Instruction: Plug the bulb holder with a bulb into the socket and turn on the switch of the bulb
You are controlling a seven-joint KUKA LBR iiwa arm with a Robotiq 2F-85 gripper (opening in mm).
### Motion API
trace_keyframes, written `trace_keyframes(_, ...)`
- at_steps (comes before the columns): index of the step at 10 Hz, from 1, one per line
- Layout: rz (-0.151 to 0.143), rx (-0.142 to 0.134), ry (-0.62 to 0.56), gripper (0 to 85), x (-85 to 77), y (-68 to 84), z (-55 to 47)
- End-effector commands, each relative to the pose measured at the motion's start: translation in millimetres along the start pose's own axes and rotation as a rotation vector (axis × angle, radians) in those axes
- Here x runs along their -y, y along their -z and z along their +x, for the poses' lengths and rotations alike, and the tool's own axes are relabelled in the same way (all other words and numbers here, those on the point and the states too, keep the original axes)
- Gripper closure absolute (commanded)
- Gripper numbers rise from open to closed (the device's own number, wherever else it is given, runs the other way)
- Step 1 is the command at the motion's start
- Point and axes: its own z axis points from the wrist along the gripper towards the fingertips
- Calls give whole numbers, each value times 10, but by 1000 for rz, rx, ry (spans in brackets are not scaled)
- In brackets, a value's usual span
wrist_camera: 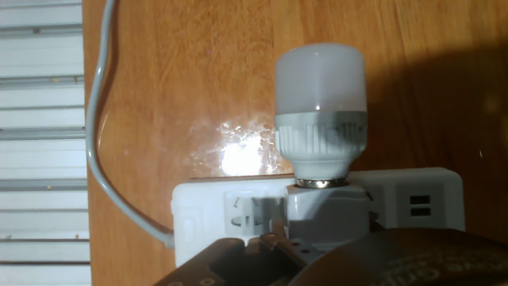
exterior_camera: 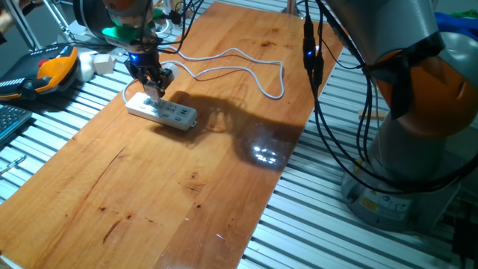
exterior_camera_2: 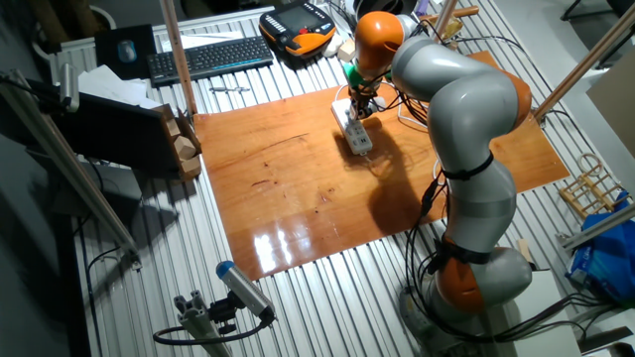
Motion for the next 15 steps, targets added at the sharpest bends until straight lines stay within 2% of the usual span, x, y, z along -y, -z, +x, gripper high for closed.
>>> trace_keyframes(1, 2, 0, 0, 850, 2, -5, -3)
trace_keyframes(15, 8, -9, 1, 850, 10, -31, -10)
